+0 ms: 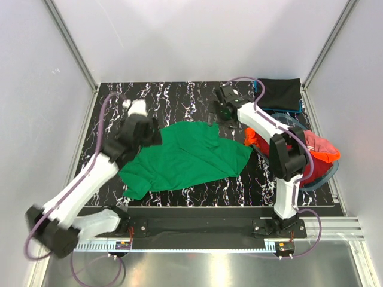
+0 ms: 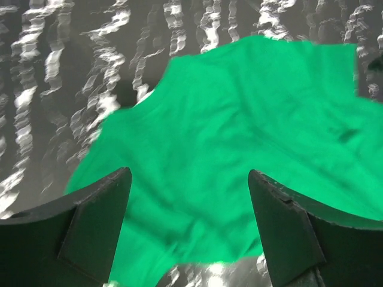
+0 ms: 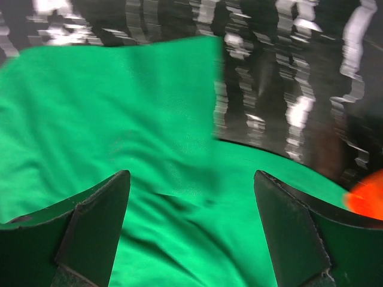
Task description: Fold and stack the t-shirts
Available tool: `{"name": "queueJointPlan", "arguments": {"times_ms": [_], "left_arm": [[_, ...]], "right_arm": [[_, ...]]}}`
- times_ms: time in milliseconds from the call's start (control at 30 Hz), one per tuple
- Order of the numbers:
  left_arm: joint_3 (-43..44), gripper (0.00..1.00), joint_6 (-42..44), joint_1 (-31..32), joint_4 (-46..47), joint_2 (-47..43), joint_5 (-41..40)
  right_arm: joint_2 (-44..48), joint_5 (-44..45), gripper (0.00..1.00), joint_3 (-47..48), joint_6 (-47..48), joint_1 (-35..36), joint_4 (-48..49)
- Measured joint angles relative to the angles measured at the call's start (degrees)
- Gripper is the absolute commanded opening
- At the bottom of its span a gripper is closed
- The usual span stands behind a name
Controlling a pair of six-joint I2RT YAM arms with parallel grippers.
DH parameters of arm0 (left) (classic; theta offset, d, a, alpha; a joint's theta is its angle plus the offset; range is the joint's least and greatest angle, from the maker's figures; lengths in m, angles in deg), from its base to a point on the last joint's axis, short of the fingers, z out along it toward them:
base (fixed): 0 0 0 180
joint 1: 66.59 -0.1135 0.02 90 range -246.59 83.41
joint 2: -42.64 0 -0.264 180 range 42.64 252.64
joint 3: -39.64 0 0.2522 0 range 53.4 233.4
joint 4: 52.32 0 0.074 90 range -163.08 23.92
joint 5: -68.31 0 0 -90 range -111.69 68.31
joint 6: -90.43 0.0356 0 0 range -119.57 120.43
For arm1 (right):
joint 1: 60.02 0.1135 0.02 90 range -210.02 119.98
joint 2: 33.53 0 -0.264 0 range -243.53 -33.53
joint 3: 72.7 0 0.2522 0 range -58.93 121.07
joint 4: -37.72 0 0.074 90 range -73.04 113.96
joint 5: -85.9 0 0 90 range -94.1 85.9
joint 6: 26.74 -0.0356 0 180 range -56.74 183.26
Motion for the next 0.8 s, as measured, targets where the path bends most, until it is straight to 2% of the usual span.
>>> {"name": "queueJointPlan", "arguments": {"times_ms": [100, 167, 300, 400, 500, 667, 800], "left_arm": [[5.95, 0.83, 2.71, -4.52, 5.81, 13.29, 7.5], [13.05, 0.8, 3.87, -6.67, 8.39, 24.9, 12.57], [25.59, 0.79, 4.85, -8.52, 12.63, 44.41, 20.74], [34.29, 0.8, 6.4, -8.5, 12.72, 55.49, 25.57], [40.52, 0.81, 8.79, -6.91, 12.2, 61.77, 28.41], [50.47, 0.83, 10.88, -3.28, 12.26, 68.76, 32.06], [57.57, 0.84, 10.97, -0.87, 12.83, 75.32, 33.68]], "right_arm": [[2.23, 0.44, 0.92, -3.89, 0.24, -1.6, -0.13], [4.0, 0.37, 0.92, -6.88, 0.33, -1.6, 0.11], [8.52, -0.02, 0.92, -13.44, 0.28, -1.7, 0.92], [13.81, 0.04, 0.94, -18.71, 0.26, -2.51, 1.18], [21.33, 0.59, 0.97, -22.45, 0.33, -4.31, 1.18], [34.8, 1.86, 0.98, -23.61, 0.79, -7.87, 1.22], [41.16, 1.84, 0.98, -23.65, 1.2, -8.41, 1.07]]}}
